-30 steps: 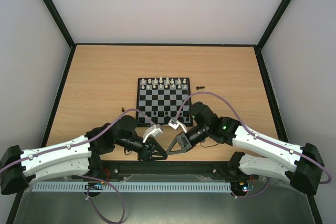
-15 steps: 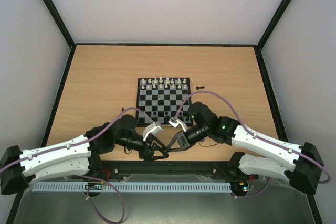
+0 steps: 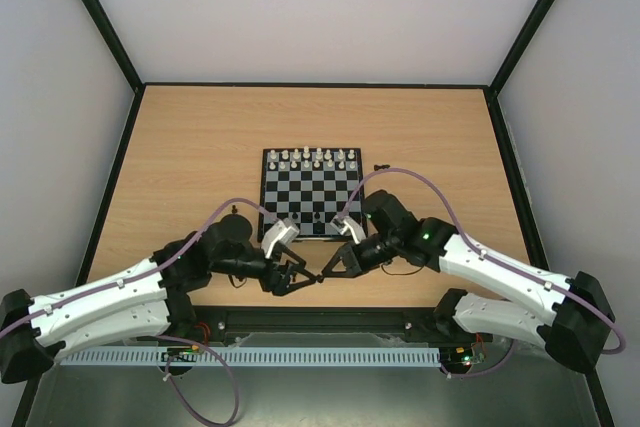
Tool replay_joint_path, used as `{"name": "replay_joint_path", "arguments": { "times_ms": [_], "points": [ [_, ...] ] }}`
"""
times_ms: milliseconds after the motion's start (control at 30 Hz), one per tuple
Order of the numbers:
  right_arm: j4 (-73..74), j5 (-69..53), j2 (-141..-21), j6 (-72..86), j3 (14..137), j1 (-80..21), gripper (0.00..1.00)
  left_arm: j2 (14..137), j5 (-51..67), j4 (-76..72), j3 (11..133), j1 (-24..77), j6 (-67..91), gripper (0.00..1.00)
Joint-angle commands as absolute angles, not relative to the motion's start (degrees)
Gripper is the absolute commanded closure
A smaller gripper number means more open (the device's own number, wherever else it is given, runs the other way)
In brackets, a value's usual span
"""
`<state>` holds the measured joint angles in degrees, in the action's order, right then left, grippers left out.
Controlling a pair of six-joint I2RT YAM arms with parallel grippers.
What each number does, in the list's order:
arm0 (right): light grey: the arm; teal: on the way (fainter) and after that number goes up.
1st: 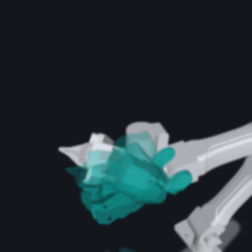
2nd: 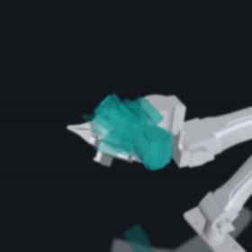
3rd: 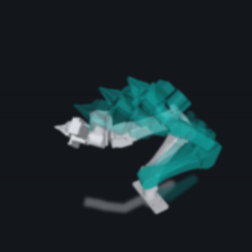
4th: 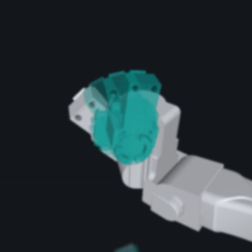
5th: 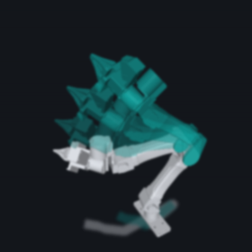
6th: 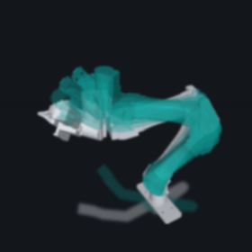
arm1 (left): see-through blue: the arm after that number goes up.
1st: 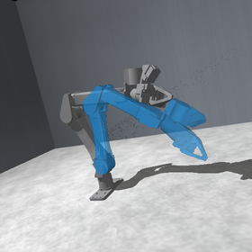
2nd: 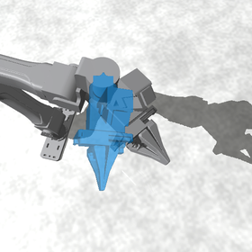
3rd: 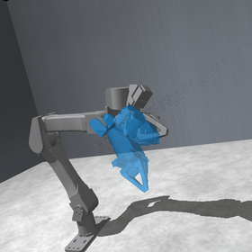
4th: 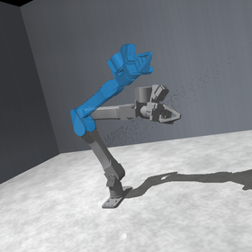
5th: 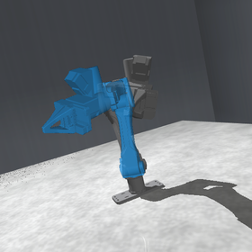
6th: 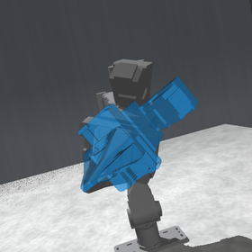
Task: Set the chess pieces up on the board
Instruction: Place the chess piece on the chessboard.
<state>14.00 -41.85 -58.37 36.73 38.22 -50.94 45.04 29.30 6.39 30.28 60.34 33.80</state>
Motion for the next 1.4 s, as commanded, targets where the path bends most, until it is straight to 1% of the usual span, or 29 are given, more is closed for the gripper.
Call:
{"name": "replay_joint_path", "arguments": {
  "times_ms": [0,167,300,533,767,967,1367],
  "points": [
    [24.9,-28.5,-61.1,31.6,42.8,-50.4,0.99,44.8,21.4,11.9,32.1,56.7,36.3,0.26],
    [31.6,-13.2,-64.5,30.0,47.7,-50.4,0.99,44.1,15.0,16.0,31.1,50.9,39.9,0.26],
    [36.3,-1.0,-69.8,29.3,52.5,-50.5,0.99,44.2,6.5,19.8,31.0,48.2,41.9,0.25],
    [42.7,11.9,-79.9,29.2,61.8,-51.4,0.99,47.6,-3.0,22.6,32.6,46.7,44.0,0.25],
    [45.1,15.7,-89.1,29.3,69.0,-53.1,0.99,46.6,-9.0,25.7,33.9,45.9,43.8,0.25],
    [45.0,15.1,-95.7,28.7,71.5,-53.7,0.99,46.1,-8.3,25.4,33.7,45.7,43.6,0.24],
    [43.6,14.2,-101.4,27.6,74.2,-53.7,0.99,46.2,-7.3,24.2,33.2,45.4,42.9,0.24]
  ]
}}
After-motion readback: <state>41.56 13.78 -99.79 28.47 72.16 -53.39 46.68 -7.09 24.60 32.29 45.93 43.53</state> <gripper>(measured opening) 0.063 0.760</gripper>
